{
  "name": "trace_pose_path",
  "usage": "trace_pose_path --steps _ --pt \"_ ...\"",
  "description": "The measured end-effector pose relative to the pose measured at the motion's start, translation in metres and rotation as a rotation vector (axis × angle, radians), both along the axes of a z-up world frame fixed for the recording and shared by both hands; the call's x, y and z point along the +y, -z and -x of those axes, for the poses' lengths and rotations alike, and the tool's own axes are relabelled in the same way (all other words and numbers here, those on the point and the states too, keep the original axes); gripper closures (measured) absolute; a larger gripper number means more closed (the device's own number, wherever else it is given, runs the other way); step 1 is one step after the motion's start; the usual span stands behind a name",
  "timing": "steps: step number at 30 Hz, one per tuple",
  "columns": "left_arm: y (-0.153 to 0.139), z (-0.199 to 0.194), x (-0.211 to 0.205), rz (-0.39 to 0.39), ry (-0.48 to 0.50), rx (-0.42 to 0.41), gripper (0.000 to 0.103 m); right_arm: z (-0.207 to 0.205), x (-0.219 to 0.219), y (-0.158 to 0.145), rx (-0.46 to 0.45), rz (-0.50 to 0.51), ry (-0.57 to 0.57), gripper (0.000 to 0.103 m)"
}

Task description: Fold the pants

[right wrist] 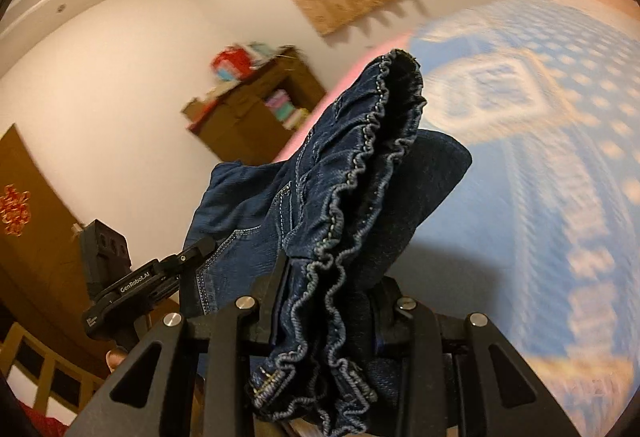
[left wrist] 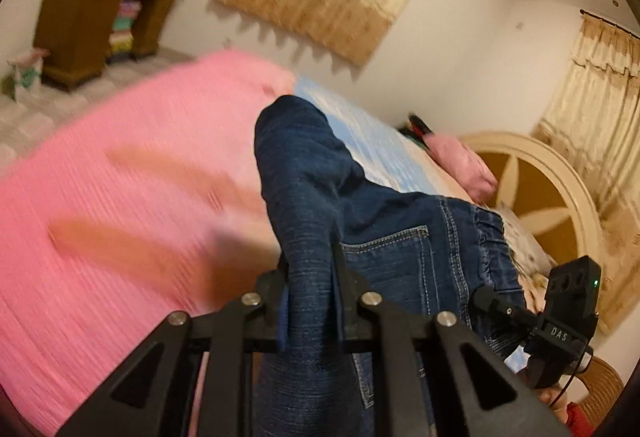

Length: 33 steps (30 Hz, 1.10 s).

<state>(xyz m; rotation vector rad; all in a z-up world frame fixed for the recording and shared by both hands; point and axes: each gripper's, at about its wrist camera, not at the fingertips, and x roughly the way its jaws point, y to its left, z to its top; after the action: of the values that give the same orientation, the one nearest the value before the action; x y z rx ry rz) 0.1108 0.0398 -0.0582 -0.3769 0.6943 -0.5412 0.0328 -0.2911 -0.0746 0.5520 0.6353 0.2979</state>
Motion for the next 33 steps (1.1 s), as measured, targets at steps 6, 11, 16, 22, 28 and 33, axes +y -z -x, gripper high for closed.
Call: trace_pose_path --steps 6,11,16,22,28,33 --pt "-0.015 -0.061 0.042 -0.059 -0.161 -0.071 0.087 -0.109 0.051 -0.02 -0.056 0.081 -0.119 0.07" --pt "0.032 -0.116 0.061 -0.162 -0.301 0.003 0.086 -0.184 0.086 0.019 -0.026 0.162 -0.177 0.069" --pt "0.098 -0.152 0.069 -0.187 -0.381 0.162 0.056 -0.232 0.095 0.091 0.097 0.247 -0.138 0.044" --pt "0.102 -0.143 0.079 -0.178 -0.44 0.169 0.027 -0.23 0.052 0.105 0.138 0.043 -0.078 0.041" --pt "0.061 -0.11 0.09 -0.213 -0.547 0.074 0.024 -0.165 0.033 0.049 -0.027 0.19 0.084 0.061" --pt "0.05 -0.109 0.053 -0.294 -0.442 0.028 0.024 -0.154 0.095 0.019 -0.102 0.307 -0.078 0.065"
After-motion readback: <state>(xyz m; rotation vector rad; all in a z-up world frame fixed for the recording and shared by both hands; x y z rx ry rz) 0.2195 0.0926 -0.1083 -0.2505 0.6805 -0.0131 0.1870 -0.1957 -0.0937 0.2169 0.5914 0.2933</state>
